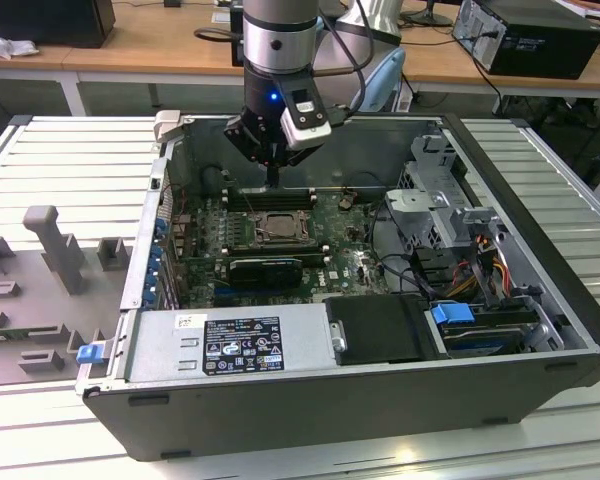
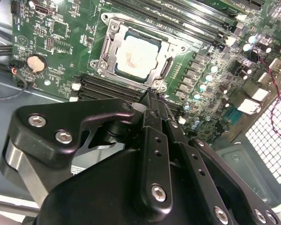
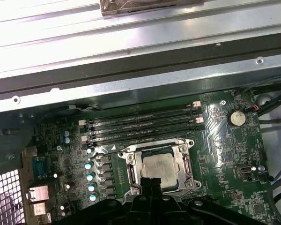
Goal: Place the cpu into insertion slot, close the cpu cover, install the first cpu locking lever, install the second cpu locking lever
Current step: 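Install the first cpu locking lever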
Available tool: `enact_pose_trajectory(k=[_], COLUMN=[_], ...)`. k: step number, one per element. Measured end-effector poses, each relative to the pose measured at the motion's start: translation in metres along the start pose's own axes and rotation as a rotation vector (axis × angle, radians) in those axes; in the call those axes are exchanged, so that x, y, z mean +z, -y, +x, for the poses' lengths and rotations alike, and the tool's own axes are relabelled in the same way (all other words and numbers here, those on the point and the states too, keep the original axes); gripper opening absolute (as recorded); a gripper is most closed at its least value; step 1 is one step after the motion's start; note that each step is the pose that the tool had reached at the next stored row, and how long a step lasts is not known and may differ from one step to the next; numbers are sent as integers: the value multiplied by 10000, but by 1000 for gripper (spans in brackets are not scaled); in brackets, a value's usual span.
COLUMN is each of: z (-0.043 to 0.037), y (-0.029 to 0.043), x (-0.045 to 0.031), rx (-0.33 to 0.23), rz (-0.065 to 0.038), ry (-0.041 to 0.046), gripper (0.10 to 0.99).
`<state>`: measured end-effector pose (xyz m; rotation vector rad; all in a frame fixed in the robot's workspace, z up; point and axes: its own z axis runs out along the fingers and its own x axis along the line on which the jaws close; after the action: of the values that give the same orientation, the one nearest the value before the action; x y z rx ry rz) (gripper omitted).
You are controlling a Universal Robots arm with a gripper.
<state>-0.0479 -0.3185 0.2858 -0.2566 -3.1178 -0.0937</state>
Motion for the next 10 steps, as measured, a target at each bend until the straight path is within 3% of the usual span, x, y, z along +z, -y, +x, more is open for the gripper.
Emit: enact_pose_trajectory(k=[10], z=[31], y=[5], x=[10], rx=[-568], rz=[7], ry=[-31], gripper=[106])
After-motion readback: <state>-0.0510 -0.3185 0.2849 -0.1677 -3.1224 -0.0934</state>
